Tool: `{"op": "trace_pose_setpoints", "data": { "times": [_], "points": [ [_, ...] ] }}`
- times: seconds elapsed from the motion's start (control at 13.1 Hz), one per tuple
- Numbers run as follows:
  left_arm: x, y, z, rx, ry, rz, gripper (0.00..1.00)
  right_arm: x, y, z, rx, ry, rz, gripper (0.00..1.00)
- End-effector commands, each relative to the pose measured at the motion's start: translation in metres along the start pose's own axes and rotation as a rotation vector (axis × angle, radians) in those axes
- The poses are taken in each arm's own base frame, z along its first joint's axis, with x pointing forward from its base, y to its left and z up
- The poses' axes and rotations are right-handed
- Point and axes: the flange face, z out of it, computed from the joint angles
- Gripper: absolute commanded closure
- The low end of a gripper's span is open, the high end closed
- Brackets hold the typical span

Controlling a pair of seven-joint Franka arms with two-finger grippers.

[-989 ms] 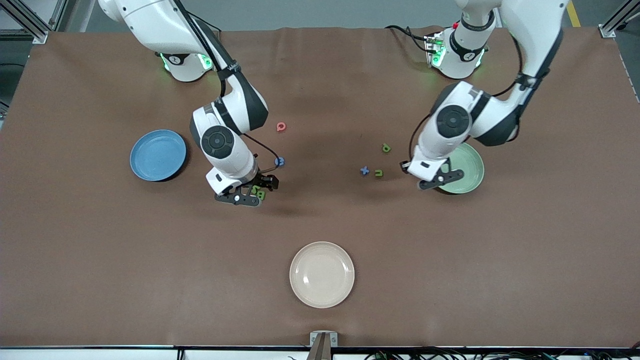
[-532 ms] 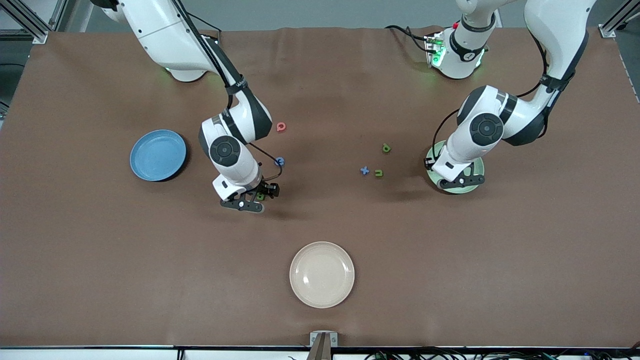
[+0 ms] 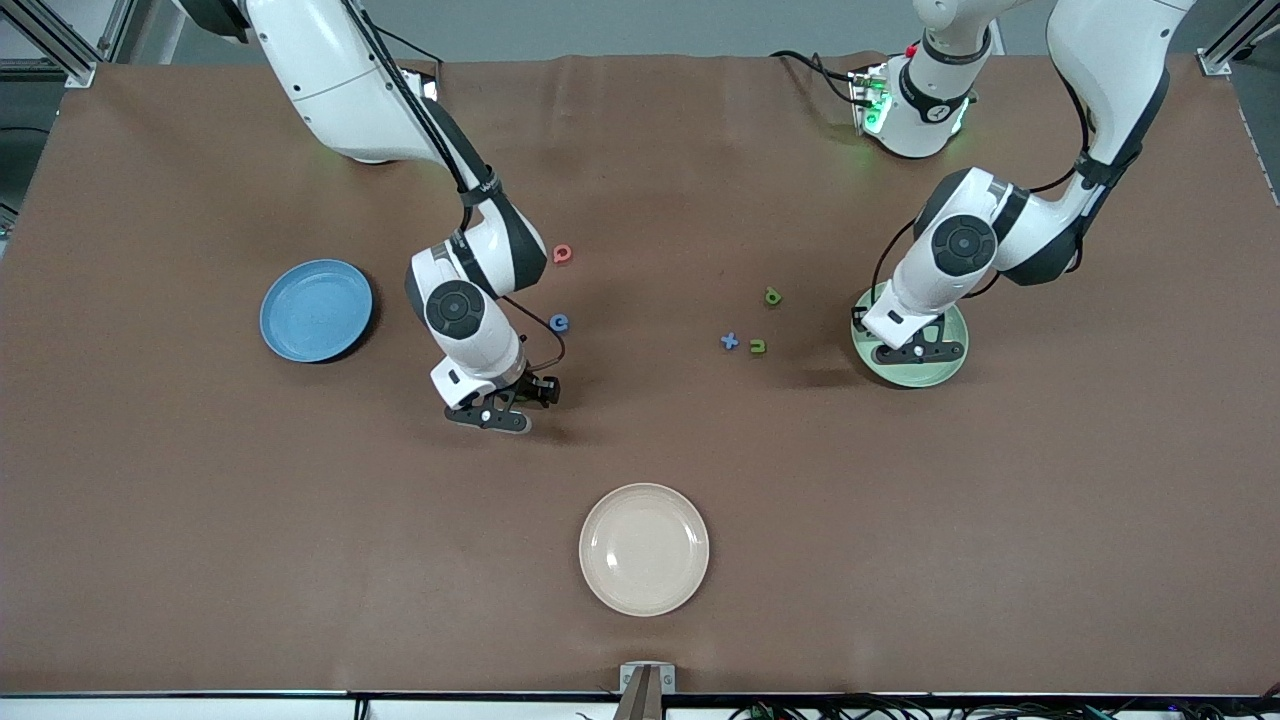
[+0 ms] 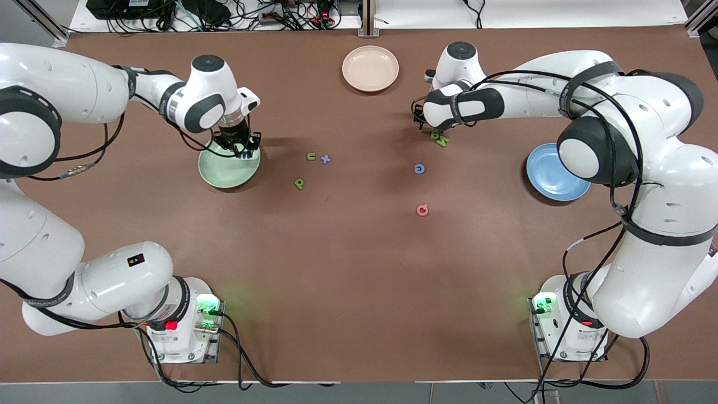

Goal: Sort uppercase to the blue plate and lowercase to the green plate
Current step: 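Carry the m onto the green plate while the right gripper grasps the B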

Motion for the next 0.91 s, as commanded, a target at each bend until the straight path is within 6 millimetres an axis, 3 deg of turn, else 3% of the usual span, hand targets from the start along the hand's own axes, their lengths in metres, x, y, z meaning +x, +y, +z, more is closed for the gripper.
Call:
{"op": "trace_pose_setpoints", "data": {
  "times": [0.0,0.3,0.38,0.61,0.84],
  "points": [
    [-0.007,-0.002,0.008,-0.005,0.004,0.028,0.73,0.001,-0.002,0.003,0.0,0.02,0.009,0.27],
    [-0.012,-0.002,0.012,-0.003,-0.007,0.031,0.7,0.0,0.0,0.009,-0.005,0.015,0.013,0.31],
    [-0.012,-0.002,0.012,-0.003,-0.007,0.031,0.65,-0.003,0.003,0.013,-0.012,0.006,0.015,0.32],
    [-0.012,-0.002,0.009,0.006,-0.003,0.031,0.15,-0.011,0.01,0.02,-0.034,-0.021,0.018,0.33],
    [-0.009,0.012,-0.006,0.006,0.023,0.021,0.06,-0.017,0.013,0.025,-0.042,-0.032,0.015,0.34]
  ]
}}
